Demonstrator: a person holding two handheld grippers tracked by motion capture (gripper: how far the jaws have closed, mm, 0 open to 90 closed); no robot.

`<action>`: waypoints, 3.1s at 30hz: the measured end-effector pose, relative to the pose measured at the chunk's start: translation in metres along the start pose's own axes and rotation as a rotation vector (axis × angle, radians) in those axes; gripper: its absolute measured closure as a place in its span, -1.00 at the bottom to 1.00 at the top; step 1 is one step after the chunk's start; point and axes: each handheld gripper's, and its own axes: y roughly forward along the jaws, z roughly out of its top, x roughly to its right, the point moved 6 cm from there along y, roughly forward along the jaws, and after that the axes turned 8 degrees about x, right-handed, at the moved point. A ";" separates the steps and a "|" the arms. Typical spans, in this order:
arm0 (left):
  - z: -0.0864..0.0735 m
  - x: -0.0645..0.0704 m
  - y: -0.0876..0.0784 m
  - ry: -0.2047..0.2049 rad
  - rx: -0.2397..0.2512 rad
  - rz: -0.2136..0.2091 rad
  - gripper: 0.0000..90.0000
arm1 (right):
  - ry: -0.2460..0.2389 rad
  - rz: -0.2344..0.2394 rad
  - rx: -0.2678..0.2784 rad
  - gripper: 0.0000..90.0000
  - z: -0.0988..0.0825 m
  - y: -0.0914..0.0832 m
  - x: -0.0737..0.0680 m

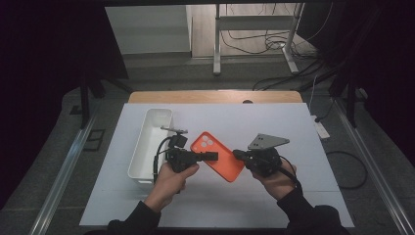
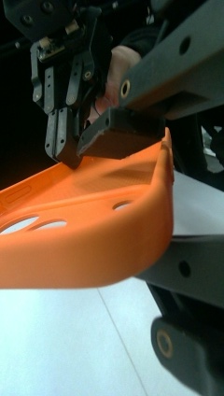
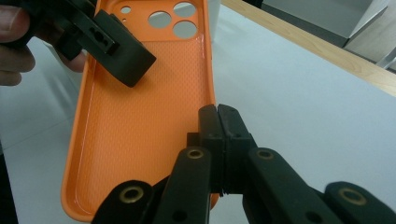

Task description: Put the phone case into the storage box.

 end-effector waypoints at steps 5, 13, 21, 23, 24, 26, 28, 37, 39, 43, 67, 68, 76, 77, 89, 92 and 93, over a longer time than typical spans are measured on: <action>-0.001 0.000 0.001 -0.029 0.007 -0.016 0.61 | -0.002 0.008 0.000 0.98 0.000 0.001 -0.001; -0.001 -0.001 -0.001 -0.046 0.015 -0.038 0.82 | -0.011 0.008 -0.012 0.95 -0.003 0.003 -0.002; -0.002 -0.004 -0.003 -0.013 0.011 -0.018 0.86 | 0.012 0.034 -0.006 0.80 -0.003 0.004 -0.003; -0.002 -0.005 -0.004 -0.008 0.007 -0.013 0.86 | 0.023 0.031 -0.002 0.71 -0.002 0.003 -0.002; -0.002 -0.005 -0.005 -0.005 0.007 -0.012 0.86 | 0.030 0.033 -0.002 0.67 -0.002 0.003 -0.001; -0.002 -0.006 -0.006 0.010 0.007 -0.001 0.86 | 0.053 0.037 -0.006 0.55 -0.003 0.002 0.001; -0.002 -0.007 -0.008 0.025 0.005 0.000 0.86 | 0.067 0.035 -0.016 0.35 -0.005 0.002 0.003; -0.004 -0.009 -0.013 0.071 -0.008 0.023 0.86 | 0.112 0.040 -0.039 -0.25 -0.009 0.001 0.009; -0.004 -0.009 -0.015 0.080 -0.012 0.028 0.86 | 0.131 0.056 -0.045 -0.39 -0.010 0.000 0.009; -0.004 -0.010 -0.018 0.117 -0.023 0.043 0.85 | 0.162 0.094 -0.061 -0.62 -0.013 -0.002 0.008; -0.012 0.001 -0.016 0.295 -0.129 -0.082 0.85 | 0.163 0.291 -0.076 -1.00 -0.025 0.005 -0.012; -0.012 0.003 -0.015 0.301 -0.130 -0.098 0.85 | 0.161 0.299 -0.081 -1.00 -0.025 0.006 -0.013; -0.014 0.012 -0.011 0.346 -0.150 -0.143 0.85 | 0.151 0.332 -0.149 -0.98 -0.027 0.014 -0.026; -0.014 0.013 -0.010 0.353 -0.152 -0.148 0.85 | 0.155 0.340 -0.157 -0.98 -0.028 0.015 -0.027; -0.016 0.020 -0.006 0.376 -0.172 -0.174 0.85 | 0.140 0.381 -0.176 -0.46 -0.025 0.017 -0.038; -0.016 0.021 -0.006 0.380 -0.169 -0.183 0.85 | 0.155 0.406 -0.178 -0.10 -0.024 0.015 -0.038; -0.016 0.021 -0.006 0.380 -0.169 -0.183 0.85 | 0.155 0.406 -0.178 -0.10 -0.024 0.015 -0.038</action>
